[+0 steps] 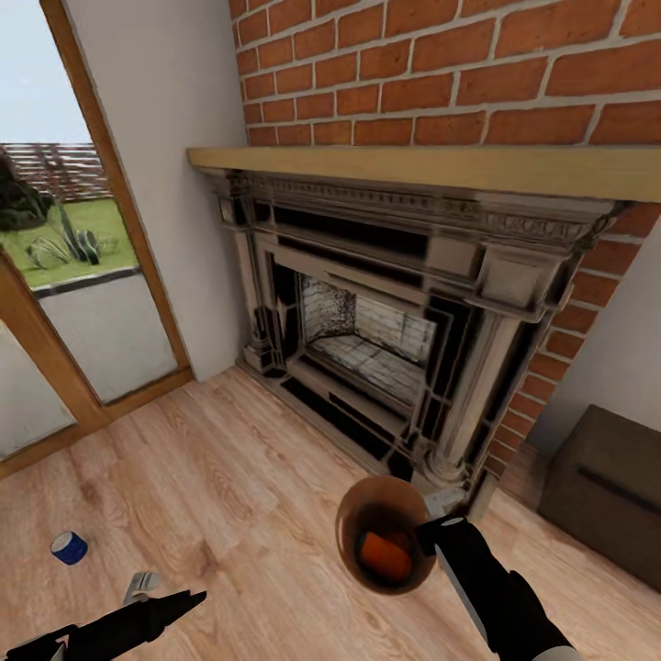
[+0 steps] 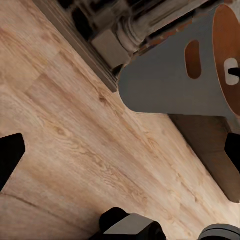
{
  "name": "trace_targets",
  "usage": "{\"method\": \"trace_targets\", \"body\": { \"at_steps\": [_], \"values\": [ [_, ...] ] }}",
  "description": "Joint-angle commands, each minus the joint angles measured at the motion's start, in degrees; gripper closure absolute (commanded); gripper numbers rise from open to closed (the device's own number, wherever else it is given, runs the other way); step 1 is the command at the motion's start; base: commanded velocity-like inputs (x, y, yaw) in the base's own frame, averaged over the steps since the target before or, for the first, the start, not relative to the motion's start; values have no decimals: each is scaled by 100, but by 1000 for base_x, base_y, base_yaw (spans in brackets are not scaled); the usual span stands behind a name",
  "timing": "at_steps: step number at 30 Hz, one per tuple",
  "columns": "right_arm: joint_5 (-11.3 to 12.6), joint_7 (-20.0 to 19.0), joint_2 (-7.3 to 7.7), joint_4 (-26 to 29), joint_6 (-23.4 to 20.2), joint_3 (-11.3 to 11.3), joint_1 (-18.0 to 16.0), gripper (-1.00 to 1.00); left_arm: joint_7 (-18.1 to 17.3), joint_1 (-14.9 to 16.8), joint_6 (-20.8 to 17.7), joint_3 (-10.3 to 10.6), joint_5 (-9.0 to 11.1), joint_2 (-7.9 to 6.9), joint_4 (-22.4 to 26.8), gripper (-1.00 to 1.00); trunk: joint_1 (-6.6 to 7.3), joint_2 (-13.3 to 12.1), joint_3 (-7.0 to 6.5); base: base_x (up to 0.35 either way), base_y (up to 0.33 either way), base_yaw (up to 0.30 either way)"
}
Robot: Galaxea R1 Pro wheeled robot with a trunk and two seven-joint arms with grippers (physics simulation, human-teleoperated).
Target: Put the three can of soda from the living room inside the tash can in the kitchen.
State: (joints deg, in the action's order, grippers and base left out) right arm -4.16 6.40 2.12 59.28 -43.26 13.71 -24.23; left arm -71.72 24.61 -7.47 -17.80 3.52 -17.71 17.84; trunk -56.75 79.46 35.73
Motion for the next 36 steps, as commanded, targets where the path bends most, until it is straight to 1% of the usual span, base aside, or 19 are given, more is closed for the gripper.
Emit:
{"method": "trace_targets", "body": {
  "at_steps": [1,36],
  "values": [
    [3,-16,-1,4,2,0,-3,100,0,0,0,0,0,2,0,-100,0,0,3,238,272,283],
    [3,-16,-1,-5,2,0,-3,100,0,0,0,4,0,4,0,-100,0,0,134,238,272,272]
  ]
}}
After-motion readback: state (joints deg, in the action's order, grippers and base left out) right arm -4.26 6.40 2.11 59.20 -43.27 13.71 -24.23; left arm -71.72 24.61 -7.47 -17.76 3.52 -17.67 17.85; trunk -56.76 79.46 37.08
